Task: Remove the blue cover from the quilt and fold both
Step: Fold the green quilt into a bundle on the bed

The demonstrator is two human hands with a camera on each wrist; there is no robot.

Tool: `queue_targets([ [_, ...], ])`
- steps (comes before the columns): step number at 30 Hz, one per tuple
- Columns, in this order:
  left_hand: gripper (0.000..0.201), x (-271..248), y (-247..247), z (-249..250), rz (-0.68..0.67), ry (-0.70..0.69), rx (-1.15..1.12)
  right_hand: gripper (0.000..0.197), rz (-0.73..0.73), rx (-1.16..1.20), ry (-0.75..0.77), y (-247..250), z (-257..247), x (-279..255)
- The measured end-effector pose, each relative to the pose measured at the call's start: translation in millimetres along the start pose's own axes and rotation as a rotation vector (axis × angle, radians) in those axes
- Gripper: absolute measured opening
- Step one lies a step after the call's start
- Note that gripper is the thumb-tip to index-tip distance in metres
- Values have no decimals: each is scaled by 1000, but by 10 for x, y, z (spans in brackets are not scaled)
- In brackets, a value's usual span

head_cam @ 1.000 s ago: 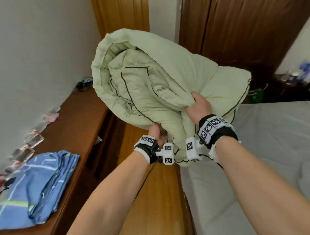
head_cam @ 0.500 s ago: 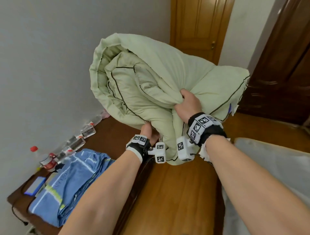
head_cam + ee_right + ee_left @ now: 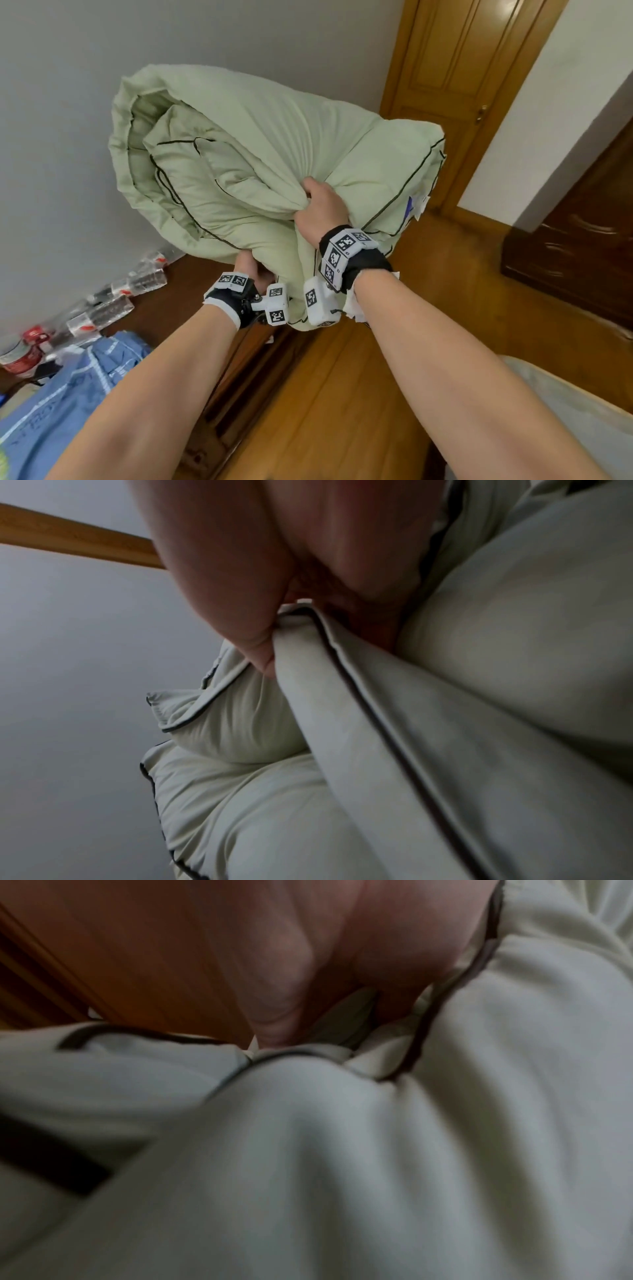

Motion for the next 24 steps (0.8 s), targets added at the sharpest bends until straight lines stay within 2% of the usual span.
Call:
queue_targets([
  [3,55,479,198,63,64,44,71,25,-42,-41,-5,-535,1,433],
  [4,57,590,361,58,133,49,133,25,-77,-58,-16,-790,44,539],
  [6,55,836,812,8,235,66,234,23,-183,-99,-59,-1418,206,650],
  [9,48,1156,1718,-123,406,74,229,25,-393,-141,-139,-2444,443,572],
  [10,54,1326,2127,-221,456,60,251,27,-461,-136,-155,-2743,473,511],
  [12,95,1672,2911,-511,527,94,250,33,-567,-109,-161,-3192,439,403],
  [13,113,1672,3050,-520,524,106,264,35,-600,-102,-163,-3329,401,358],
  [14,117,1650,3069,-506,498,114,285,39,-631,-107,-168,-3406,370,318],
  [15,111,1615,2974,-428,451,115,404,44,-669,-119,-187,-3419,341,289],
  [16,104,1540,2794,-283,432,75,470,49,-714,-136,-210,-3403,308,274],
  [18,110,1178,2093,189,446,-48,557,54,-802,-162,-273,-3261,302,320],
  [20,98,1055,1812,406,456,-109,644,49,-992,-127,-297,-3025,287,415],
  [21,92,1001,1691,473,464,-124,669,45,-1109,-42,-327,-2877,275,477],
  [23,103,866,1389,607,534,-146,703,41,-1255,230,-505,-2454,250,637],
  [24,107,831,1244,651,553,-159,733,42,-1277,306,-544,-2235,251,720],
])
Point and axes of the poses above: each hand's wrist, its own x-axis towards the middle knuckle, its own y-axis out of the back of the hand, z = x × y, the point moved 5 cm from there along x, towards the middle knuckle, and after that the axes turned 13 degrees about -y, right-handed, at the moved point
